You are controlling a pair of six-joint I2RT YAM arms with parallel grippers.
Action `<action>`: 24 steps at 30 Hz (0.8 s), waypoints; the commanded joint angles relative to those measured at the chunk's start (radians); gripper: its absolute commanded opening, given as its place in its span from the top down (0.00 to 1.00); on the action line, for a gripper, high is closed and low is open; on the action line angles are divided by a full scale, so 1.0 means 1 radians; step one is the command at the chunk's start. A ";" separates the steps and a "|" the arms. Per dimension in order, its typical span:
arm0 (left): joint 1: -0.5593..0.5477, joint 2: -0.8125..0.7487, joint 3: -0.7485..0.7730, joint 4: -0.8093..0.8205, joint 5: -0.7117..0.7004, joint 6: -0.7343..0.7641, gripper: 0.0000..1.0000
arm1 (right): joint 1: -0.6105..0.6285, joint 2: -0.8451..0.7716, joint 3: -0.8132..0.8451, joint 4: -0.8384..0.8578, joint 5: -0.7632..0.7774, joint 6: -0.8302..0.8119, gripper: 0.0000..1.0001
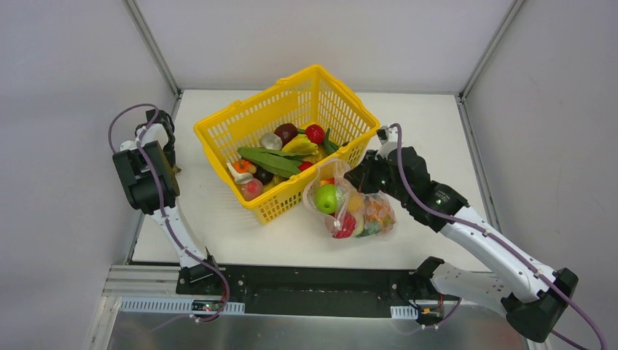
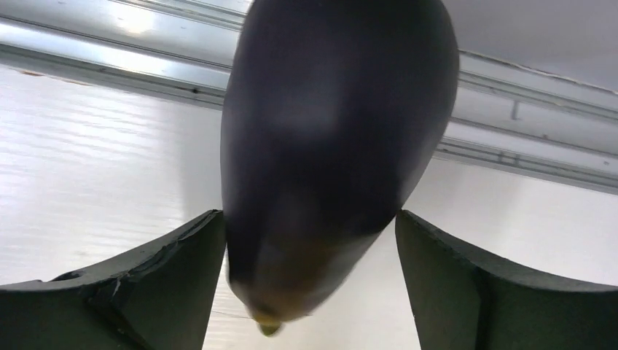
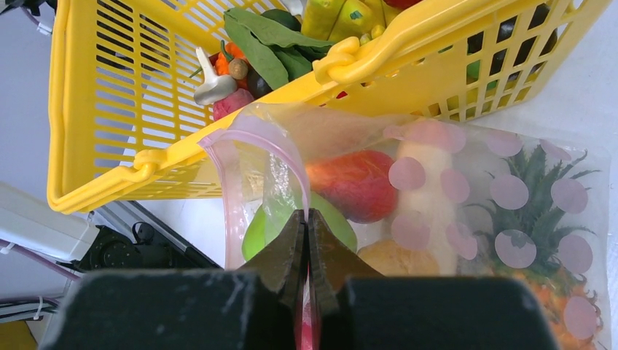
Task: Place the food in the zip-top bag and seal the zipper
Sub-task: Pick up the fake vegetable at the center of the board.
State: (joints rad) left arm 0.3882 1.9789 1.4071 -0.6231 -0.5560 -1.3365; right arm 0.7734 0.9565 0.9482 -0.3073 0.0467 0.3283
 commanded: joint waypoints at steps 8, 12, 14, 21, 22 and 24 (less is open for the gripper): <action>0.025 -0.018 0.026 0.001 0.114 0.090 0.58 | -0.010 0.012 0.046 0.012 -0.025 0.020 0.97; 0.015 -0.078 -0.040 0.041 0.138 0.126 0.84 | -0.011 0.006 0.045 0.012 -0.021 0.023 0.97; -0.005 -0.133 -0.085 0.066 0.134 0.160 0.92 | -0.011 -0.002 0.038 0.013 -0.017 0.024 0.97; -0.159 -0.438 -0.222 0.116 0.122 0.358 1.00 | -0.014 -0.022 0.030 0.024 -0.004 0.029 0.98; -0.190 -0.505 -0.259 0.136 0.109 0.387 1.00 | -0.014 -0.028 0.029 0.025 0.003 0.030 0.98; -0.240 -0.650 -0.311 0.147 0.133 0.445 1.00 | -0.014 -0.042 0.024 0.034 0.015 0.032 0.98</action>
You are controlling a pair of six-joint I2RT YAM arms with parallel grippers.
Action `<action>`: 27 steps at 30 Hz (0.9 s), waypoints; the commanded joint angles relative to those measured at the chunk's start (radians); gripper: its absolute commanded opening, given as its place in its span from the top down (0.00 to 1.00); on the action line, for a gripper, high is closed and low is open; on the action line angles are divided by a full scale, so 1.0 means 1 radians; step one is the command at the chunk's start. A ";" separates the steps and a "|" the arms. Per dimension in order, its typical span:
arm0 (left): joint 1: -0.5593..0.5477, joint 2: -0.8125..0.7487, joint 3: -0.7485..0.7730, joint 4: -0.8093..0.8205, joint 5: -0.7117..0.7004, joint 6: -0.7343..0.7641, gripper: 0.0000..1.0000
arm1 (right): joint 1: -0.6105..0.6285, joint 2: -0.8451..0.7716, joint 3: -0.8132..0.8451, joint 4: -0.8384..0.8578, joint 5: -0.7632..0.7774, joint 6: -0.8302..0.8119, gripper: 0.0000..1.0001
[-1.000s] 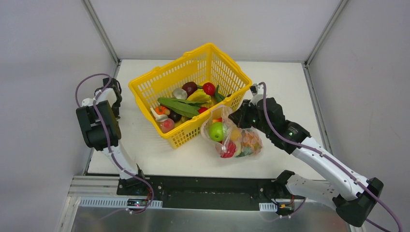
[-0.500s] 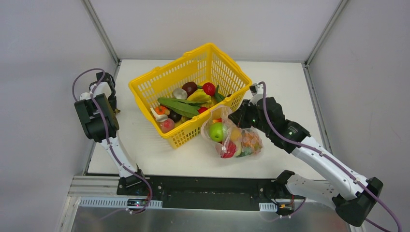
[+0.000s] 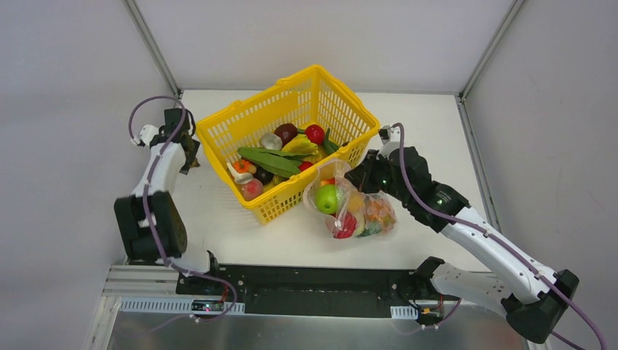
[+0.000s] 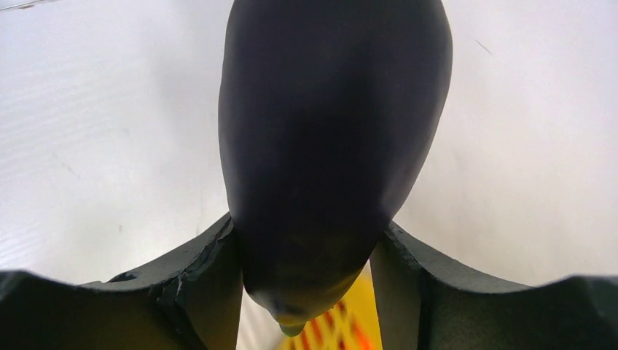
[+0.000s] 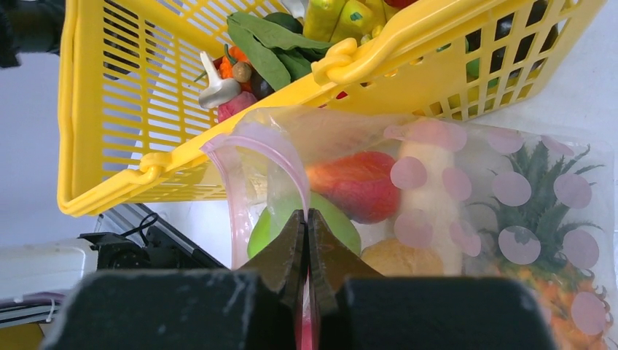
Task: Place the food in the zip-top bag and seal the zipper
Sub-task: Pick up the fake vegetable at the center of the board.
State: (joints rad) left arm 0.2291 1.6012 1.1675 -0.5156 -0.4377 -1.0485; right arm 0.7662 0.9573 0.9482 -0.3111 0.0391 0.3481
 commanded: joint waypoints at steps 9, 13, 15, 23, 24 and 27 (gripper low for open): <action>-0.115 -0.780 -0.117 -0.085 0.139 0.310 1.00 | -0.010 -0.096 0.016 0.062 -0.017 0.026 0.95; -0.132 -0.842 -0.059 -0.141 0.243 0.365 1.00 | -0.010 -0.064 0.052 0.014 -0.028 0.015 1.00; -0.148 -0.852 -0.030 -0.124 0.362 0.405 1.00 | -0.010 -0.074 0.072 -0.001 -0.066 0.008 1.00; -0.457 -0.739 0.209 -0.055 1.043 0.564 1.00 | -0.010 -0.157 0.143 -0.060 0.033 -0.105 1.00; -0.510 -0.720 0.231 -0.058 1.086 0.578 1.00 | -0.009 -0.153 0.148 -0.077 0.039 -0.129 1.00; -0.672 -0.626 0.303 -0.145 1.101 0.629 1.00 | -0.009 -0.183 0.117 -0.043 0.035 -0.165 1.00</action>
State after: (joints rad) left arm -0.2962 0.8955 1.3777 -0.6144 0.4549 -0.5289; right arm 0.7609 0.8078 1.0458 -0.3859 0.0433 0.2691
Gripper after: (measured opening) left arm 0.554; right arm 0.009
